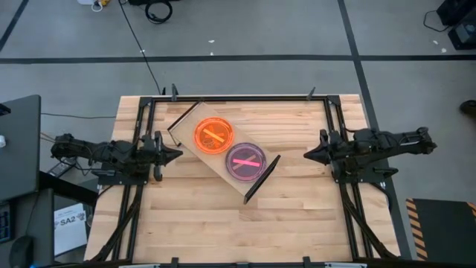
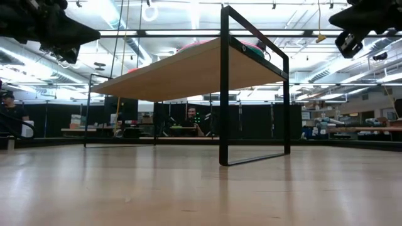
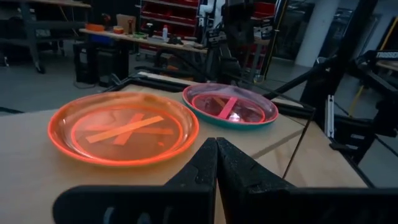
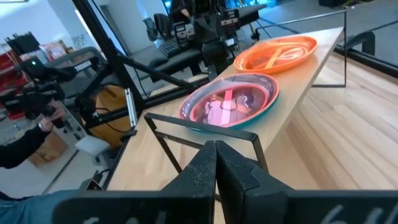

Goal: Place and stack plates onto a shelf
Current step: Return to Home Position

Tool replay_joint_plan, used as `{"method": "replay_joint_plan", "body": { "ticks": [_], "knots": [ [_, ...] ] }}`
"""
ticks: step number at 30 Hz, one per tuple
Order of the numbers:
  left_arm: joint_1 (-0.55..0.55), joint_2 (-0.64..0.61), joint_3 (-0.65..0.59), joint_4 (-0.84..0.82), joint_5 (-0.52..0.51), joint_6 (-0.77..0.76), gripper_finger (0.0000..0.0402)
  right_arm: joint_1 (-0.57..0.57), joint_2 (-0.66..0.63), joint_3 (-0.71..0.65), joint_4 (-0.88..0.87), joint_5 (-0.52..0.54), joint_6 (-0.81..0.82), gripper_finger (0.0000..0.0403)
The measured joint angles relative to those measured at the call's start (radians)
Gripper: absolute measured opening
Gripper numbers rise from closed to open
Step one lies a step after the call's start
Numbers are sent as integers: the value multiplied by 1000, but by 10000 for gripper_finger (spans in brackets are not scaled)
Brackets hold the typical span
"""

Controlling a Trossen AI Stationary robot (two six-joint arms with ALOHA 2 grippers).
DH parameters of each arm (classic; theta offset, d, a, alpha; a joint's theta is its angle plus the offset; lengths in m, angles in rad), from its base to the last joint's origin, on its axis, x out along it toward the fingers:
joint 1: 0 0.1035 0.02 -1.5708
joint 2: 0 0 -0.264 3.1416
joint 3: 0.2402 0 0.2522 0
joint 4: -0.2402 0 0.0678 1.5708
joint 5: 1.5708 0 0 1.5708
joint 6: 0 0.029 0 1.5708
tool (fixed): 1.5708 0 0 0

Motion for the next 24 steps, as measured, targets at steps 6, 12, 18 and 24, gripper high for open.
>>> {"method": "replay_joint_plan", "body": {
  "ticks": [6,12,18,24],
  "knots": [
    [0,0,0,18,33,53,11,0,-81,-52,11,0,-1,15],
    [0,0,0,58,70,117,11,0,-140,-84,13,0,-31,15],
    [0,0,0,103,70,205,11,0,-195,-144,48,0,-81,15],
    [2,0,1,132,70,295,11,0,-221,-181,77,0,-80,16]
  ]
}}
